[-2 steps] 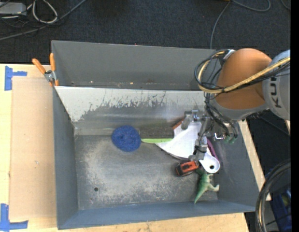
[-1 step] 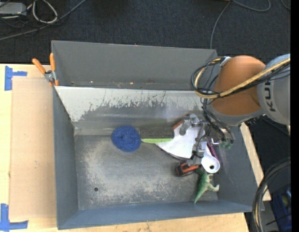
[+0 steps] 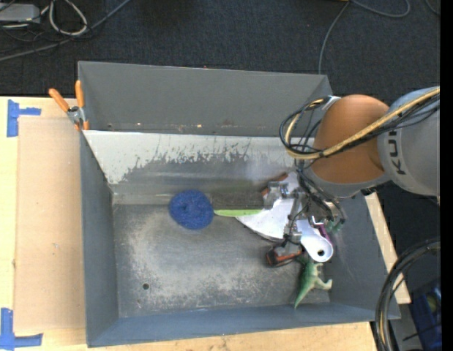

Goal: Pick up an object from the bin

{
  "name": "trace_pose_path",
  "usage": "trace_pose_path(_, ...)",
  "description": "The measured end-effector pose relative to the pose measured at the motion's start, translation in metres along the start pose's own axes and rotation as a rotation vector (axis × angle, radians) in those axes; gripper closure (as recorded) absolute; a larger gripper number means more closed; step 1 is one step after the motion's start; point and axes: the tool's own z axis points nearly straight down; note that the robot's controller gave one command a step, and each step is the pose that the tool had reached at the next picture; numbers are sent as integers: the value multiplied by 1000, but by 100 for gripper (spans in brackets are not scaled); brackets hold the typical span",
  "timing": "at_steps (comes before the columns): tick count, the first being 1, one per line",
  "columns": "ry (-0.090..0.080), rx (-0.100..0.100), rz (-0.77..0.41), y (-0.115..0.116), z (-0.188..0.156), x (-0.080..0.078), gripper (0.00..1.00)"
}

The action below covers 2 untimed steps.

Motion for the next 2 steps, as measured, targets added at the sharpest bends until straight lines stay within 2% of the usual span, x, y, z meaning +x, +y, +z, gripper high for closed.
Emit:
trace_pose_path(1,3,-3,-74,20,30,-7,0)
trace_pose_path(2,13,-1,128,3,23,-6,100)
